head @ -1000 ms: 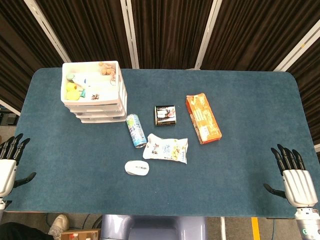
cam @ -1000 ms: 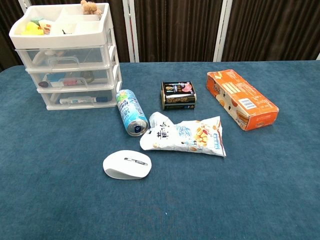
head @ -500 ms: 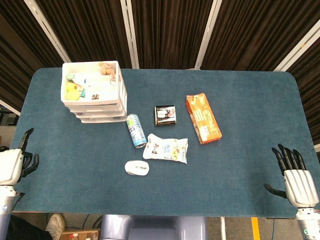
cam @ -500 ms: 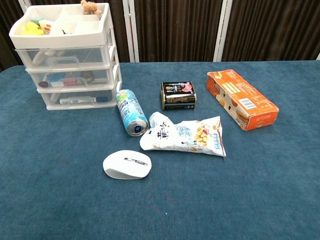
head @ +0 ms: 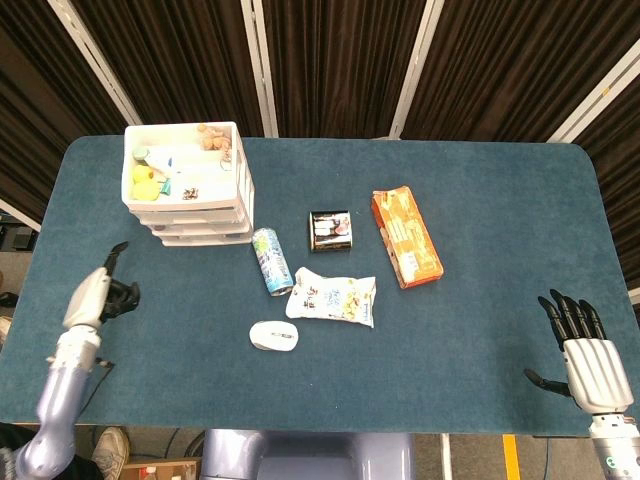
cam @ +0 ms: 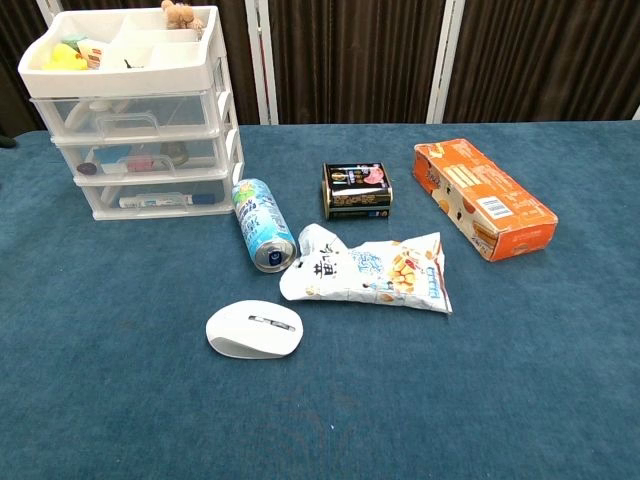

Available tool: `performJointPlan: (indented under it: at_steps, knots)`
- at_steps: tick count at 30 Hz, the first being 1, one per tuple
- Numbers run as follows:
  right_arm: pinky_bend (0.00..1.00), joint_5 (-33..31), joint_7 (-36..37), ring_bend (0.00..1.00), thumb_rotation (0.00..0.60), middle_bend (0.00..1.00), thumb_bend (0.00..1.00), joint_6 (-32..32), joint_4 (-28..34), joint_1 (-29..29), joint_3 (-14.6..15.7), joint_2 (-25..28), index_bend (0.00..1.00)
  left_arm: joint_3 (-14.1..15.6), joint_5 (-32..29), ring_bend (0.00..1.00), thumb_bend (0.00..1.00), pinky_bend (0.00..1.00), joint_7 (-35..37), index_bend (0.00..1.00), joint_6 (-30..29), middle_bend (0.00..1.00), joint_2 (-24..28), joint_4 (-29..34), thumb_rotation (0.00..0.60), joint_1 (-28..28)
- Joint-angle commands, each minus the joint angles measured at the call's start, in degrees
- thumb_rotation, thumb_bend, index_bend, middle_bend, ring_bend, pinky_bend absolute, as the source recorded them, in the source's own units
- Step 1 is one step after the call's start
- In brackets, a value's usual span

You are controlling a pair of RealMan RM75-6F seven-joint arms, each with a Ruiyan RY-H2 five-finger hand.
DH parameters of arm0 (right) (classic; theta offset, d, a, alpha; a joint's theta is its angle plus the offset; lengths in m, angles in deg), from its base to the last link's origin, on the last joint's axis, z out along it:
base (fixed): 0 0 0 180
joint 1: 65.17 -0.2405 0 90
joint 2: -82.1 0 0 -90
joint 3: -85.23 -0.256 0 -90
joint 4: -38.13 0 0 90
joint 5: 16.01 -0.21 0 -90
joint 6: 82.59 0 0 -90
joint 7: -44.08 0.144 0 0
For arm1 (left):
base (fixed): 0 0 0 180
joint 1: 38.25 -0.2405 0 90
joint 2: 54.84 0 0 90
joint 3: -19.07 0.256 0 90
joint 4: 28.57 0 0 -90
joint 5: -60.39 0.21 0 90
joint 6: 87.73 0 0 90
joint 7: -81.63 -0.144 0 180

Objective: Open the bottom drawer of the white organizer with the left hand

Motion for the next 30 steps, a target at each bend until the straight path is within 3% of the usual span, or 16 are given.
performJointPlan:
  at_steps: [1,9,30]
  knots:
    - [0.0,-0.02,0.43,0.0,0.6,0.0,0.08,0.19,0.02,-0.12,0.01,0.14,0.0,-2.29,-6.67,0.94,0.61,0.89,-2.92,0.06,2.03,0.99,-3.9,-2.02,0.6,4.9]
    - [0.0,0.59,1.14,0.0,0.6,0.0,0.08,0.39,0.19,-0.28,0.35,0.36,0.0,-4.46,-13.7,0.94,0.61,0.89,-1.94,0.06,4.75,0.98,-8.45,-6.35,0.6,9.27]
    - [0.0,0.68,3.11,0.0,0.6,0.0,0.08,0.84,0.58,-0.57,0.55,0.9,0.0,-6.93,-17.74,0.94,0.61,0.89,3.81,0.06,9.86,0.98,-16.11,-15.83,0.6,14.46]
